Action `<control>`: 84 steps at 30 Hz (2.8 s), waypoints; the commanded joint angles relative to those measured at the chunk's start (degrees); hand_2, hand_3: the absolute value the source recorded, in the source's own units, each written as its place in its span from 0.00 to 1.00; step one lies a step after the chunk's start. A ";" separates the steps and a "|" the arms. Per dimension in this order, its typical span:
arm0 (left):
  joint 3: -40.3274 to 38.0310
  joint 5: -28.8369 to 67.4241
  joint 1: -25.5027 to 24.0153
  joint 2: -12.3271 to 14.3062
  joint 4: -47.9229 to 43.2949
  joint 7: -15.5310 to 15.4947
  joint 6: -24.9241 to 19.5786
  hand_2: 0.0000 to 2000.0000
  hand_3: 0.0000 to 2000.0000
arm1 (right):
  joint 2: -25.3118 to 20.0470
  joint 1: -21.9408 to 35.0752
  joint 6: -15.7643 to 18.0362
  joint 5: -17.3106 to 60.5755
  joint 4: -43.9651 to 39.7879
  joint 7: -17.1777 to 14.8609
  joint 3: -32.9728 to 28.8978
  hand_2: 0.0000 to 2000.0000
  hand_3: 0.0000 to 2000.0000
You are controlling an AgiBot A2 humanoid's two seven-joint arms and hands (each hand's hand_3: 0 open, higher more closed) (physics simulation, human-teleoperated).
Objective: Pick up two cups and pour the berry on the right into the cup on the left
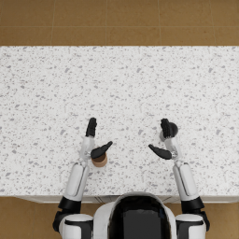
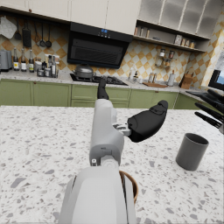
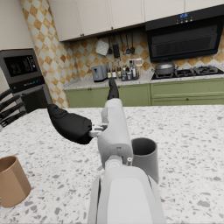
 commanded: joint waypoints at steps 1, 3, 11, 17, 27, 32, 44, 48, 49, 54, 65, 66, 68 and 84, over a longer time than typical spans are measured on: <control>-1.32 0.00 -3.12 -1.46 -2.41 -0.60 -0.60 0.00 0.00 | -0.04 -0.30 -0.60 0.00 0.28 0.60 -2.28 0.00 0.00; -2.18 0.00 -4.66 -1.85 -2.78 -1.34 -1.34 0.00 0.00 | 0.02 -1.28 -1.33 0.00 0.68 1.35 -4.82 0.00 0.00; -5.11 14.36 -11.67 -3.75 -5.90 -2.07 -2.07 0.00 0.00 | -0.39 -4.38 -2.05 12.53 1.58 2.08 -11.50 0.00 0.00; -5.18 18.33 -19.50 -6.45 -6.64 -2.12 -2.12 0.00 0.00 | -0.89 -6.07 -2.10 16.49 -1.98 2.12 -12.73 0.00 0.00; -5.45 18.93 -23.81 -7.21 -1.23 -2.12 -2.13 0.00 0.00 | -2.25 -5.72 -2.10 17.08 -8.09 2.13 -10.31 0.00 0.00; -6.30 18.94 -22.87 -6.11 1.87 -2.12 -2.13 0.00 0.00 | -3.11 -4.60 -2.10 17.09 -13.96 2.13 -10.13 0.00 0.00; -3.73 18.91 -17.82 -2.38 14.23 -2.42 -3.12 0.00 0.00 | -5.52 0.30 -2.11 17.08 -26.83 2.13 -10.01 0.00 0.00; -1.92 18.93 -18.84 -2.72 9.80 -2.45 -1.99 0.00 0.00 | -6.27 1.55 -2.11 17.08 -29.22 2.13 -8.87 0.00 0.00; -1.24 18.93 -18.70 -2.53 8.92 -2.37 -1.98 0.00 0.00 | -6.40 1.55 -2.11 17.08 -29.29 2.13 -8.33 0.00 0.00; -0.42 18.94 -15.70 -0.41 11.78 -2.18 -1.96 0.00 0.00 | -7.32 2.97 -2.11 17.08 -30.53 2.13 -7.99 0.00 0.00; -0.34 18.97 -13.37 0.92 14.28 -2.41 -3.68 1.00 0.64 | -8.72 4.65 -0.37 17.11 -32.71 2.51 -7.41 1.00 0.64; -0.46 18.96 -13.43 1.01 12.87 -2.37 -3.74 1.00 0.64 | -8.73 4.07 -0.05 17.10 -30.48 2.55 -7.72 1.00 0.64; 0.07 18.95 -13.95 1.04 6.20 -2.35 -3.94 1.00 0.64 | -8.68 2.50 0.54 17.10 -23.75 2.53 -7.37 1.00 0.64; 8.77 33.84 -5.35 9.07 3.76 -2.27 -4.22 1.00 0.64 | -10.44 1.54 2.40 33.37 2.04 2.46 -2.85 1.00 0.64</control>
